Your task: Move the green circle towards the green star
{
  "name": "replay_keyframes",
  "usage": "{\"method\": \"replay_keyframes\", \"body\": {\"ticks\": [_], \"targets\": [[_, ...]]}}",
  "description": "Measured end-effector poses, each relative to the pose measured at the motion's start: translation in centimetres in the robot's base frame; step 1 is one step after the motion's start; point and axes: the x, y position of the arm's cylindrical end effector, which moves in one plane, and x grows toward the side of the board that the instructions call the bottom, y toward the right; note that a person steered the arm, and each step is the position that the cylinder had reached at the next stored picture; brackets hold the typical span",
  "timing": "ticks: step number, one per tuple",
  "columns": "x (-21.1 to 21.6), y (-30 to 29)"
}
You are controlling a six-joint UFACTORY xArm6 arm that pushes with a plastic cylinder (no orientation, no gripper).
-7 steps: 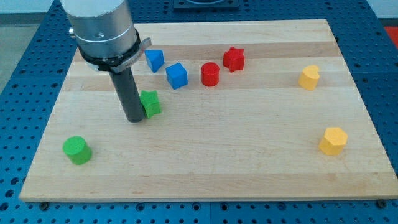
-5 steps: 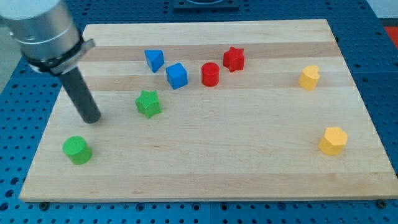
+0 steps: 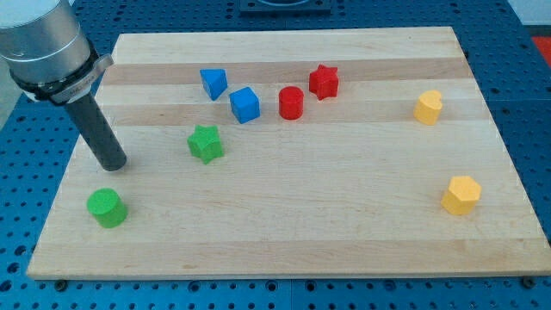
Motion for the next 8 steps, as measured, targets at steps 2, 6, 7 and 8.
{"method": "replay_keyframes", "body": {"ticks": [2, 6, 7, 8], "targets": [[0.0, -1.8], [1.1, -7.0], [6.2, -6.9], [8.9, -6.9]]}}
